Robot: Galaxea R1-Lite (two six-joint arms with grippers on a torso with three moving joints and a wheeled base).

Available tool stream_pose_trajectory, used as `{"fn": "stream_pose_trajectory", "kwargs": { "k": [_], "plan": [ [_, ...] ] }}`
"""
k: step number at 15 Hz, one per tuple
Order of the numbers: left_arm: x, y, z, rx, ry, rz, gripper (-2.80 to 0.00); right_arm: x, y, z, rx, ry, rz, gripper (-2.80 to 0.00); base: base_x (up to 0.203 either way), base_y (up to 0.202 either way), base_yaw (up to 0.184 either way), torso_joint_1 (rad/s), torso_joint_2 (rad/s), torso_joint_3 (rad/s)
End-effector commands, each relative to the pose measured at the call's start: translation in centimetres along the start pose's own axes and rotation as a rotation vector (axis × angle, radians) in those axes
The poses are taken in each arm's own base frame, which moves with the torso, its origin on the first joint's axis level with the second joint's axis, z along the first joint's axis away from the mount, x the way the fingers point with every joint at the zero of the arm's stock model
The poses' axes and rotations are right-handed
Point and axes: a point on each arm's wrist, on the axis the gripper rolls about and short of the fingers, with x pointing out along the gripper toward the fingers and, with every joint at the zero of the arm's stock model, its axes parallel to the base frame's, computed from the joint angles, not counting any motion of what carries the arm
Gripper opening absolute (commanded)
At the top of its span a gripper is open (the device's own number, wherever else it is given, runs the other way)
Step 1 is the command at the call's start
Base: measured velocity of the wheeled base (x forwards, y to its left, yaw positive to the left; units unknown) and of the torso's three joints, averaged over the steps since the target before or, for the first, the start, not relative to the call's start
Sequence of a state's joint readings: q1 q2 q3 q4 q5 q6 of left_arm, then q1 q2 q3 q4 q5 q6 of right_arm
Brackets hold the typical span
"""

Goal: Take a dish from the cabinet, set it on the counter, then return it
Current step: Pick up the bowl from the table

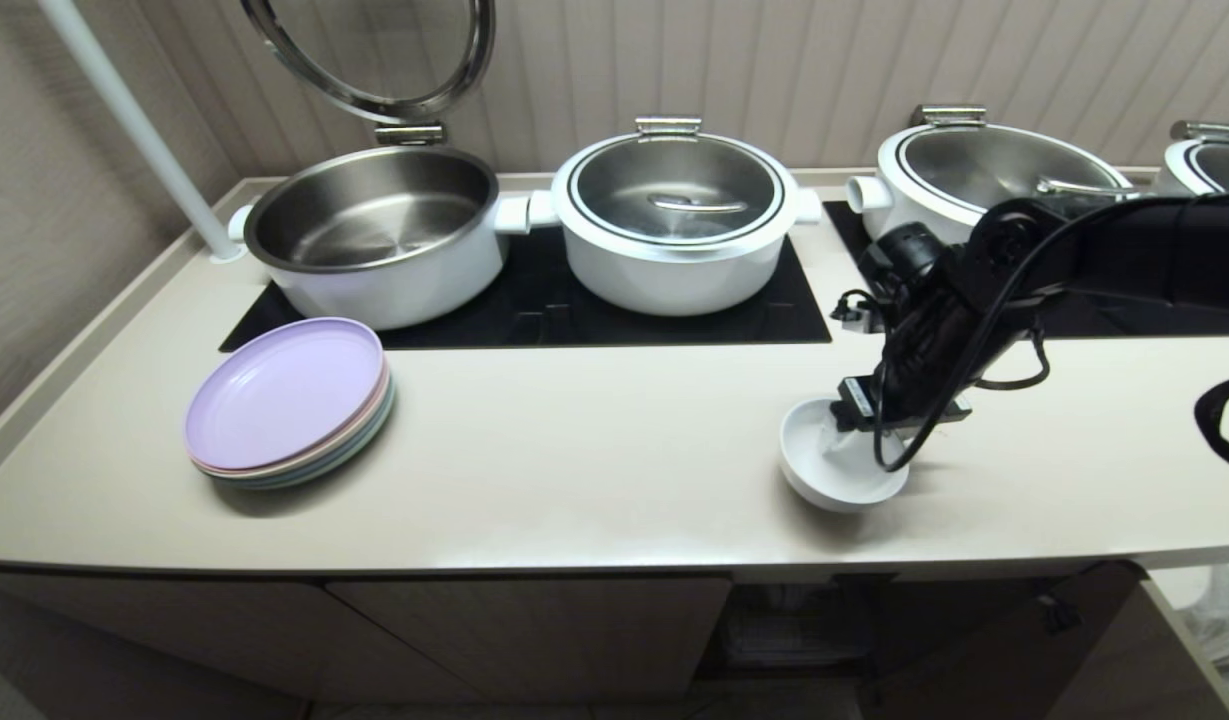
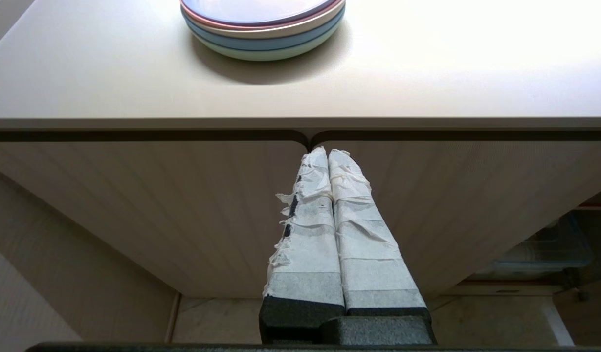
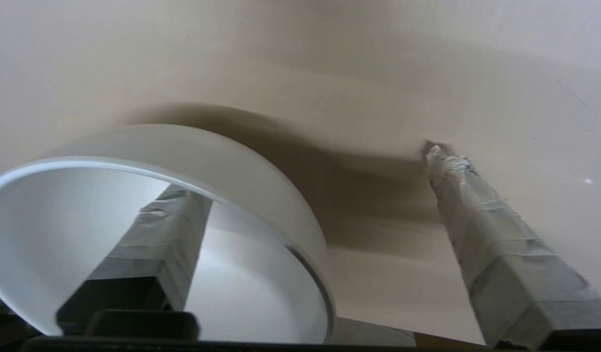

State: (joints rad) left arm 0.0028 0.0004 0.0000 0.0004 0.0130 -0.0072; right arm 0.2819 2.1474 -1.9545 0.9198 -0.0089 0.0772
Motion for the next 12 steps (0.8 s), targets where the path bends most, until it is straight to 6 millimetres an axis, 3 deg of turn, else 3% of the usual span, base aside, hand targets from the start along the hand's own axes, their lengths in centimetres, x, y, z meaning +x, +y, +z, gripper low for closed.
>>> {"fn": "stream_pose_trajectory", "kwargs": {
  "k": [1,12],
  "plan": [
    [0.00,0.00,-0.01,0.000,0.001,0.001,-2.80,-0.10,0.22,-0.01,-0.004,-0.003,0.004,-2.80,0.000,0.000,0.000,0.000,0.00,0.000],
    [0.00,0.00,0.00,0.000,-0.001,0.001,-2.80,-0.48,0.79,-0.04,-0.017,-0.014,0.010,-2.80,0.000,0.000,0.000,0.000,0.00,0.000]
  ]
}}
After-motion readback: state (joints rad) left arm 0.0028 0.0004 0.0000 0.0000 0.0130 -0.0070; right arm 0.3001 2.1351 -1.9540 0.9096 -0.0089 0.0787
